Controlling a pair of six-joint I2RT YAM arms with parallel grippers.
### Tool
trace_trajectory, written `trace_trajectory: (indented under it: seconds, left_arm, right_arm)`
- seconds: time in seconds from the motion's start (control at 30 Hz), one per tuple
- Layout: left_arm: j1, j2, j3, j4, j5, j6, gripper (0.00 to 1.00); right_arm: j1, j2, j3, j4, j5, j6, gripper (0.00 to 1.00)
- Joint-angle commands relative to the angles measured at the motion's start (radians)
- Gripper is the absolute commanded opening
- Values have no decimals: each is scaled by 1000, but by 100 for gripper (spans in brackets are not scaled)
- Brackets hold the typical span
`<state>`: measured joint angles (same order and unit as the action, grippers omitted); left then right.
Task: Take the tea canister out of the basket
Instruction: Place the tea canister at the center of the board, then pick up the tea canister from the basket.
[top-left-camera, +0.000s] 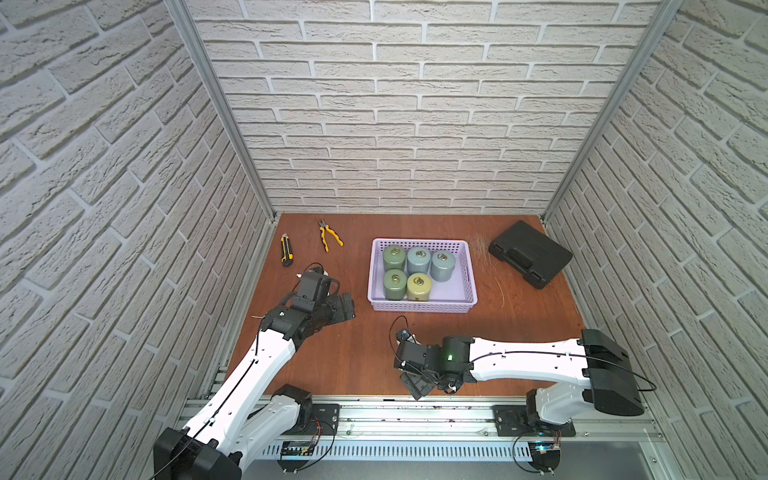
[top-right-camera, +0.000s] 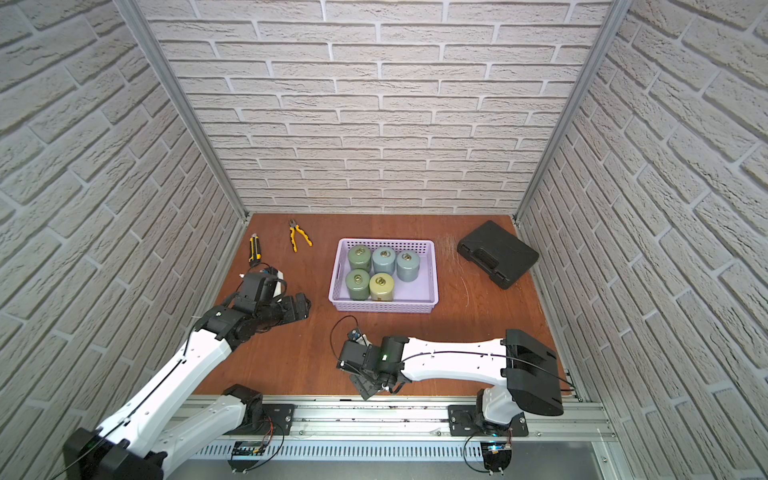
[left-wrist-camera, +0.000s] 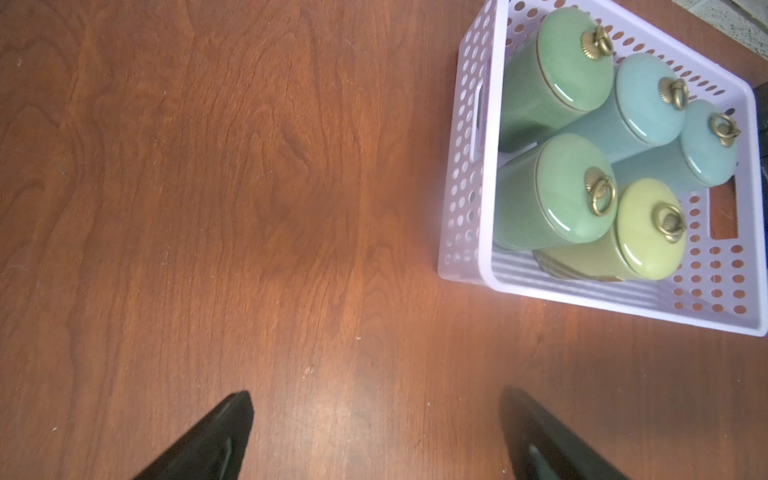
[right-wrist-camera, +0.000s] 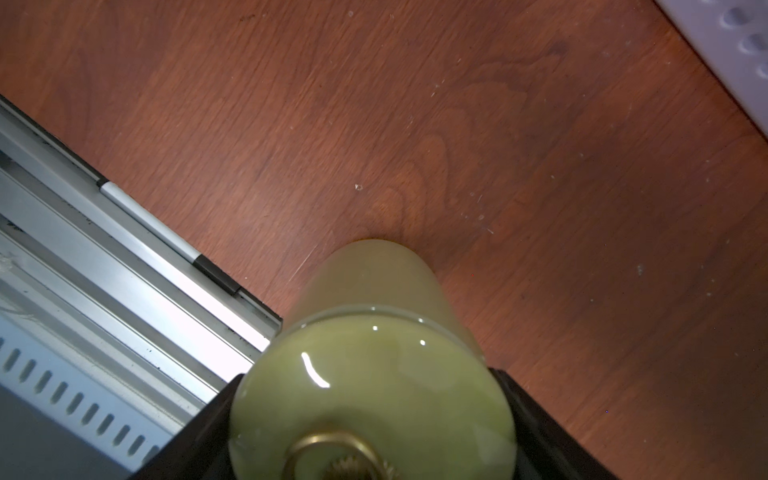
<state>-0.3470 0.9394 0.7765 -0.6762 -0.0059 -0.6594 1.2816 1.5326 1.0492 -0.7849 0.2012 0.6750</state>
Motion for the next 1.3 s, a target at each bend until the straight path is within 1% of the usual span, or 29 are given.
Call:
trace_trajectory:
  seconds: [0.0, 0.1, 0.13, 0.17, 0.2, 0.27, 0.3, 0.33, 0.53, 0.7, 0.8, 0.97, 1.13, 1.27]
  left_arm:
    - [8, -7, -8, 12, 6, -7, 98]
    - [7, -5, -7, 15, 7, -6, 98]
    - [7, -4, -7, 15, 7, -6, 98]
    - [9, -4, -6, 15, 9, -6, 98]
    - [8, -4, -5, 16, 9, -6, 98]
    - [8, -5, -2, 16, 9, -3, 98]
    - [8, -6, -2, 17, 10, -2, 98]
    - [8, -7, -1, 19, 12, 1, 98]
    - [7, -8, 6, 29, 16, 15, 98]
    - [8, -1, 30, 26, 36, 55, 98]
    - [7, 16, 58, 15, 46, 85, 98]
    - [6, 60, 107, 13, 68, 124, 98]
    - [-6, 116, 159, 23, 100, 162, 98]
    - [-34, 183, 217, 20, 110, 206, 98]
  right_arm:
    - [12, -8, -6, 48, 13, 15, 42]
    - [11, -8, -11, 52, 16, 18, 46]
    - [11, -6, -11, 52, 15, 21, 49]
    - [11, -6, -11, 50, 18, 22, 54]
    - [11, -5, -10, 44, 18, 24, 62]
    - [12, -7, -7, 37, 25, 26, 82]
    - [11, -10, -6, 34, 26, 26, 94]
    - [12, -15, -5, 31, 30, 27, 100]
    - [11, -32, 26, -15, 52, 21, 100]
    - [10, -70, 74, -71, 87, 16, 100]
    - [3, -104, 106, -107, 122, 23, 100]
    - [-20, -157, 130, -129, 141, 13, 100]
    - [-54, -231, 113, -136, 143, 16, 100]
    - [-95, -329, 51, -130, 159, 49, 100]
